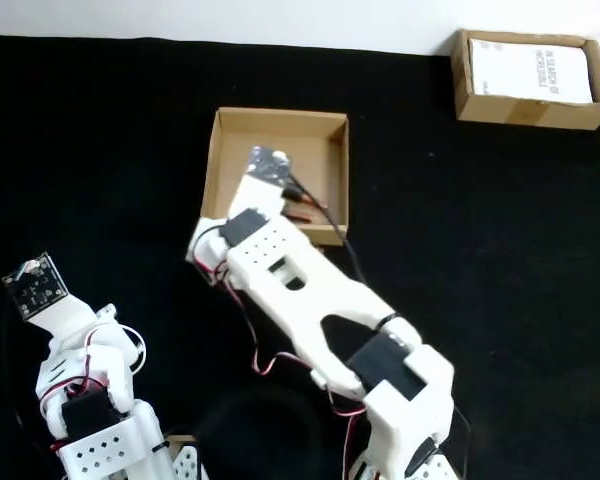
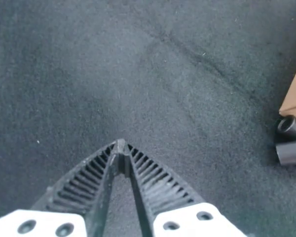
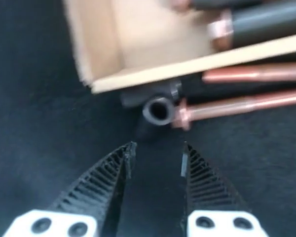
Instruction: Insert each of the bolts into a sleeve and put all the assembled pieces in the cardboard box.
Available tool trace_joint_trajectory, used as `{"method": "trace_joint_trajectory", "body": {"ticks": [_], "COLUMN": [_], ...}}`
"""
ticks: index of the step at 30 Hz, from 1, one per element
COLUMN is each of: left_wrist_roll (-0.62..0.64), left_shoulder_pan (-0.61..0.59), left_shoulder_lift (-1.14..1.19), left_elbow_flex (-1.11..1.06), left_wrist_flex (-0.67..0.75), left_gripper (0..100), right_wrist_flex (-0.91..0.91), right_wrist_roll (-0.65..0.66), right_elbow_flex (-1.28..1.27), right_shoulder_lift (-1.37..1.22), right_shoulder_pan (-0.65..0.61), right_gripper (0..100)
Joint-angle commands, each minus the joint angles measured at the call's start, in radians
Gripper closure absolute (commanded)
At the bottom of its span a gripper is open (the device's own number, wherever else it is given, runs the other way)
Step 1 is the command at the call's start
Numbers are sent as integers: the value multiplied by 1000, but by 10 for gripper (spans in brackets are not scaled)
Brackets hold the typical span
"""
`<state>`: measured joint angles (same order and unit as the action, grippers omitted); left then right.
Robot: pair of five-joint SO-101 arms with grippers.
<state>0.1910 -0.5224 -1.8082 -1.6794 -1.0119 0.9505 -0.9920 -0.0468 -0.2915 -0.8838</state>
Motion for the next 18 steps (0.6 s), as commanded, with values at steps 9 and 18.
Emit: {"method": "trace_joint_trajectory", "body": {"ticks": [9, 18], "left_wrist_roll": [-2, -2], "left_shoulder_pan": [-7, -5], "left_shoulder_lift": [-5, -7], "left_elbow_flex": [-16, -16], "left_wrist_flex": [18, 18], "left_gripper": [988, 988], "right_wrist_flex": [-119, -117], "right_wrist_roll": [2, 61], "right_elbow_flex": [44, 108], "right_shoulder_lift": [-68, -137], "right_shoulder_pan": [8, 59], "right_gripper": [872, 913]}}
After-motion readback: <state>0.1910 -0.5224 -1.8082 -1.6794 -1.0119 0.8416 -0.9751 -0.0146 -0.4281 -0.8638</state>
